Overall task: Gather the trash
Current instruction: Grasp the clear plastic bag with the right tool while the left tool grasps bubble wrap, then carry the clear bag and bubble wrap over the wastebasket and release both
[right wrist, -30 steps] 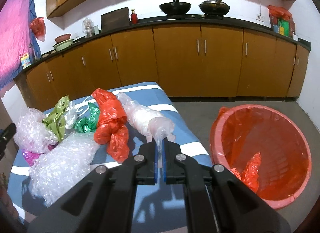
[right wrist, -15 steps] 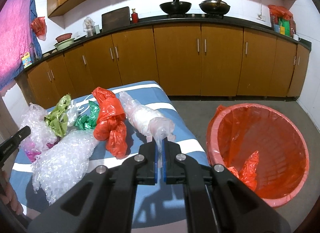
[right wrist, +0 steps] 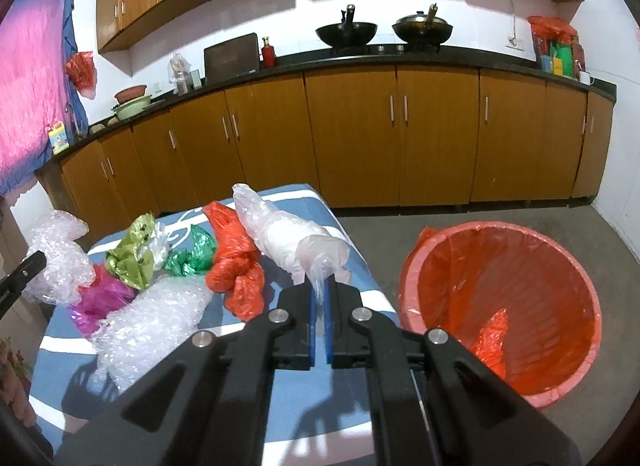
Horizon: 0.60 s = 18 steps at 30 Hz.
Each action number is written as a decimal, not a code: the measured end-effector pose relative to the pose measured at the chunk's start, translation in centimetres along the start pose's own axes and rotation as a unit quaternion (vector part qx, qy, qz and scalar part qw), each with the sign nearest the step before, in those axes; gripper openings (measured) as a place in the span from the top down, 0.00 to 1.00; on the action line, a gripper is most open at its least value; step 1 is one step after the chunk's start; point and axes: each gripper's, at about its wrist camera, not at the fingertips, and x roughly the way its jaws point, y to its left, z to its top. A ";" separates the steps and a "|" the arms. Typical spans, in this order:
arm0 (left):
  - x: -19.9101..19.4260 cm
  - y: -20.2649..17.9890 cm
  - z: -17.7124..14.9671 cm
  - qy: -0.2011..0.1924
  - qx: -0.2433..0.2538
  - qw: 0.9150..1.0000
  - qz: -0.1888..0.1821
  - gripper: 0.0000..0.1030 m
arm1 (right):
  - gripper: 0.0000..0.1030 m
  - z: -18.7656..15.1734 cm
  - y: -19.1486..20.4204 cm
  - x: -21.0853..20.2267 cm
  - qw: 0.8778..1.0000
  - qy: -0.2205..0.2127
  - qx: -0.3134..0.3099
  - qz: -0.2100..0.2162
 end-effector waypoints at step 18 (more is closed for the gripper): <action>-2.8 -6.4 1.8 -0.030 0.035 0.998 -0.053 0.91 | 0.95 1.6 -5.9 -5.0 0.998 -0.042 0.043 -0.018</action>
